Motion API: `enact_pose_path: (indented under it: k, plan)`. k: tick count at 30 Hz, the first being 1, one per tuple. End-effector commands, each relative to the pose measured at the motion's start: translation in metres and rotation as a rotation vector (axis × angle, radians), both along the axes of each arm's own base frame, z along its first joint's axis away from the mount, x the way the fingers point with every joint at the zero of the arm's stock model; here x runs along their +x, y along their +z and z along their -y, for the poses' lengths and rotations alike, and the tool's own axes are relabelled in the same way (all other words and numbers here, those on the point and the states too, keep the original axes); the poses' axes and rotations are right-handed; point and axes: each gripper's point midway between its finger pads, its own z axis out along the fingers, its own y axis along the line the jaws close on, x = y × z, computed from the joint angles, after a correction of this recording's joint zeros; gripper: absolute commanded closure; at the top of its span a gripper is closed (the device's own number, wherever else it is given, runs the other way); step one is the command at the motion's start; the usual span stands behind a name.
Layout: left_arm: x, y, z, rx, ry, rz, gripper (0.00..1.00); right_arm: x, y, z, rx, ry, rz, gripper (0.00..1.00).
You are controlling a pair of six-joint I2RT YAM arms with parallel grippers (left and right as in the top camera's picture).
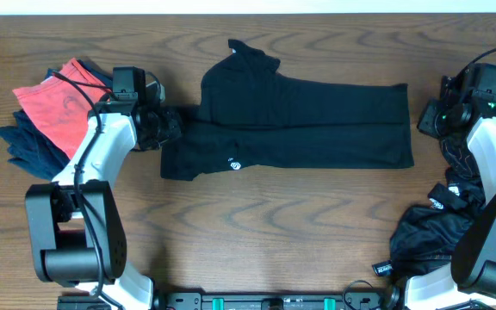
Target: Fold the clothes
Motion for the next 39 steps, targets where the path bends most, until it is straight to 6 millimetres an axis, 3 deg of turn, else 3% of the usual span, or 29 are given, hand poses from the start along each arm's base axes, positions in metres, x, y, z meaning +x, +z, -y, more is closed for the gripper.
enact_pose_path:
  k: [1,5,10,14,22,30,33,39]
  plan:
    - [-0.016,-0.006,-0.001,0.01,-0.003,-0.074,0.45,-0.012,-0.003,0.006,-0.039,0.0,-0.043,0.71]
    - [-0.042,-0.013,-0.004,0.036,-0.026,-0.177,0.43,-0.03,-0.014,0.004,-0.029,-0.004,-0.117,0.68]
    - [-0.065,-0.025,-0.021,0.133,-0.008,-0.267,0.41,-0.049,-0.043,-0.003,-0.007,0.001,-0.161,0.64]
    - [-0.072,-0.037,-0.02,0.13,-0.002,-0.277,0.39,-0.048,-0.062,-0.012,0.028,0.019,-0.11,0.61]
    - [-0.077,-0.062,-0.02,0.13,0.001,-0.237,0.38,-0.044,-0.081,-0.026,0.079,0.052,-0.02,0.63]
    - [-0.073,-0.063,-0.02,0.132,0.002,-0.217,0.38,-0.044,-0.083,-0.025,0.075,0.052,-0.011,0.9]
    - [-0.076,-0.063,-0.02,0.132,0.003,-0.229,0.41,-0.054,-0.087,-0.016,0.024,0.023,-0.061,0.99]
    - [-0.097,-0.064,-0.02,0.13,-0.004,-0.316,0.48,-0.12,-0.092,0.042,-0.25,-0.275,-0.322,0.99]
